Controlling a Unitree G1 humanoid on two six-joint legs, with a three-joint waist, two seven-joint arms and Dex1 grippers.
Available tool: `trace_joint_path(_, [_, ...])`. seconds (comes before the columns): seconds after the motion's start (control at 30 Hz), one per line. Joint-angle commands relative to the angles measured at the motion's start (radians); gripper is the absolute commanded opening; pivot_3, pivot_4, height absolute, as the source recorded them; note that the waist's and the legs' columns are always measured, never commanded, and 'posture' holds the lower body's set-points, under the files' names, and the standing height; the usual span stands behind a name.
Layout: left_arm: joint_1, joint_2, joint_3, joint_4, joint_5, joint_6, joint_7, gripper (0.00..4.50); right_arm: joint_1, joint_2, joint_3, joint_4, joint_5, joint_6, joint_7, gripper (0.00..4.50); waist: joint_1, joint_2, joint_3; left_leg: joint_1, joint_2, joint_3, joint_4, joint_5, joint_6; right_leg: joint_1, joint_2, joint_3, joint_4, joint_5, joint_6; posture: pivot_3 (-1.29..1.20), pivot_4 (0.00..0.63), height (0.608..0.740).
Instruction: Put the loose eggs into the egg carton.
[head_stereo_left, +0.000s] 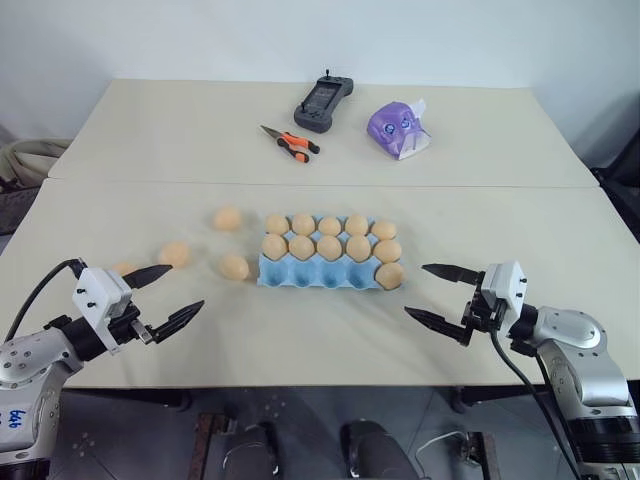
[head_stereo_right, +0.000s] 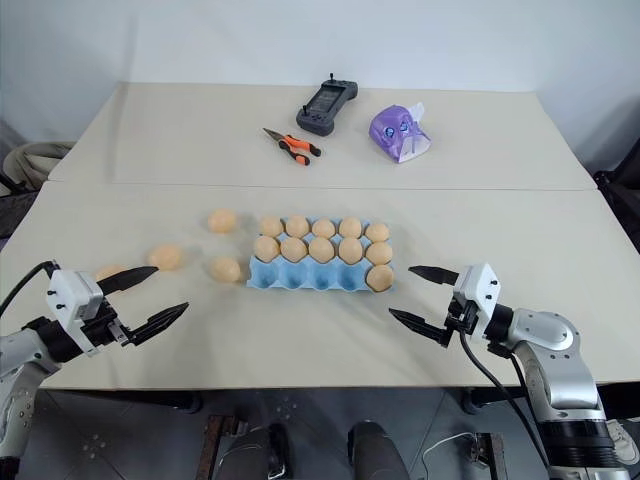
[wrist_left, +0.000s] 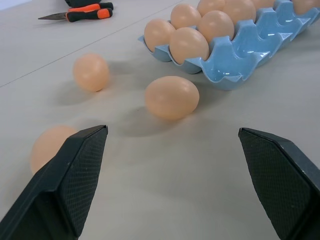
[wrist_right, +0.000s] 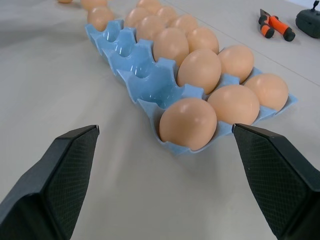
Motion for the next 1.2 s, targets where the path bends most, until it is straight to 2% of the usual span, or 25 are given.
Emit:
trace_joint_path(0.03, [-0.003,0.001,0.013,-0.027,0.001,-0.027,0.006,4.45,-0.010,-0.002,-0.016,-0.007,0.014,-0.012,-0.003,4.50,0.000,0.000,0.000,0.000,0.000,0.000,0.000,0.000,0.000,0.000,0.000,0.000,0.000,0.000,0.000,0.00,0.150,0.740])
trace_joint_path(0.2, [0.015,-0.006,0.032,-0.017,-0.009,-0.009,0.024,4.45,0.010,0.002,-0.018,-0.037,0.025,-0.015,-0.001,4.50,0.000,0.000,0.000,0.000,0.000,0.000,0.000,0.000,0.000,0.000,0.000,0.000,0.000,0.000,0.000,0.00,0.150,0.740])
trace_joint_path(0.47, [0.053,-0.033,0.057,-0.055,-0.025,0.069,0.103,4.45,-0.042,0.046,0.028,-0.191,0.084,0.032,-0.013,4.50,-0.001,0.000,0.000,0.000,0.002,-0.001,0.000,0.000,0.000,-0.001,0.000,0.000,0.002,0.000,0.000,0.00,0.150,0.740])
trace_joint_path(0.67, [0.078,-0.050,0.012,-0.099,0.007,0.082,0.133,4.45,-0.004,0.023,0.039,-0.178,0.062,0.011,0.019,4.50,0.007,-0.001,0.000,0.000,0.002,-0.001,0.000,-0.001,0.001,0.001,-0.002,-0.001,0.000,0.000,0.000,0.00,0.150,0.740])
trace_joint_path(0.8, [-0.009,-0.065,-0.069,-0.088,0.006,0.123,0.156,4.45,0.011,0.024,0.029,-0.166,0.053,0.008,0.013,4.50,0.008,-0.001,0.000,0.000,0.001,-0.001,0.000,-0.001,0.001,0.001,-0.002,-0.001,0.000,0.000,0.000,0.00,0.150,0.740])
trace_joint_path(0.9, [-0.126,-0.082,-0.165,-0.049,0.055,0.141,0.178,4.45,0.026,0.026,0.028,-0.164,0.046,0.007,0.007,4.50,0.013,-0.001,0.000,0.001,-0.001,-0.003,0.000,-0.001,0.000,0.002,-0.002,-0.002,0.001,0.000,-0.001,0.00,0.150,0.740])
trace_joint_path(1.03, [-0.273,-0.107,-0.260,0.037,0.129,0.139,0.210,4.45,0.042,0.033,0.031,-0.175,0.043,0.008,-0.003,4.50,0.023,-0.001,0.000,0.001,-0.002,-0.003,0.001,0.002,0.001,0.003,0.000,-0.002,0.001,0.000,-0.001,0.00,0.150,0.740])
trace_joint_path(1.2, [-0.402,-0.147,-0.322,0.195,0.205,0.107,0.247,4.45,0.061,0.045,0.032,-0.205,0.039,0.013,-0.038,4.50,0.025,-0.001,0.000,0.001,-0.001,-0.002,0.002,0.001,0.001,0.001,0.002,-0.001,0.001,0.000,0.000,0.00,0.150,0.740])
